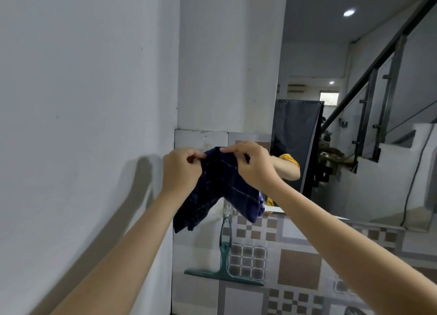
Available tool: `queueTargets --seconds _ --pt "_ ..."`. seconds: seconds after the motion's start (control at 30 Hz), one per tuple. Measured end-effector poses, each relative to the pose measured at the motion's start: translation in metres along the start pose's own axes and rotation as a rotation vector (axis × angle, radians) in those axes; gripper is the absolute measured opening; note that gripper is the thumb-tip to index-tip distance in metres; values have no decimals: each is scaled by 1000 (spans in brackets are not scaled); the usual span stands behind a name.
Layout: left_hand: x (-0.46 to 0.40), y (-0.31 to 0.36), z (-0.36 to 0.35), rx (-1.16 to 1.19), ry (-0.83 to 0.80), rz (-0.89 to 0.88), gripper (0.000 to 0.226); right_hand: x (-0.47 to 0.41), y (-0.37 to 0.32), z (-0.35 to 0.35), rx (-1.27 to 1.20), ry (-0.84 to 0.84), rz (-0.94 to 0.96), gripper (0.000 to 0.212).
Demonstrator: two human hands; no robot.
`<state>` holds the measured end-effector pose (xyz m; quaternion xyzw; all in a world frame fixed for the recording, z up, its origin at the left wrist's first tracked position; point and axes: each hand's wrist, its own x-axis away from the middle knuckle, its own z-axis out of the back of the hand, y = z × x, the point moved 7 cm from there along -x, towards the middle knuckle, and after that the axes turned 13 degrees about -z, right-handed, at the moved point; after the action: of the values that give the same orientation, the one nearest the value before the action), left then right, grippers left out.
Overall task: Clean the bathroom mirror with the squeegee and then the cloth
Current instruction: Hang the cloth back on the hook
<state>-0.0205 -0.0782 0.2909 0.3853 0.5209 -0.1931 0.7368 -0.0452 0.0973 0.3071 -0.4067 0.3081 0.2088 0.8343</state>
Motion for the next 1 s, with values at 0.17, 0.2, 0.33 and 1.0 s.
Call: queueTargets --seconds 0.17,0.2,0.33,1.0 --pt "-34 7 -1 -186 1 -196 29 -38 -25 -1 260 -13 174 38" --pt "-41 3 -5 -185 -32 -199 26 -44 -28 -3 273 -1 177 34" --pt "-69 -13 -16 -212 -94 -169 16 -68 -35 -21 447 19 159 39" --pt "-47 -63 -35 25 -127 82 31 -63 12 -58 473 -67 -89 33"
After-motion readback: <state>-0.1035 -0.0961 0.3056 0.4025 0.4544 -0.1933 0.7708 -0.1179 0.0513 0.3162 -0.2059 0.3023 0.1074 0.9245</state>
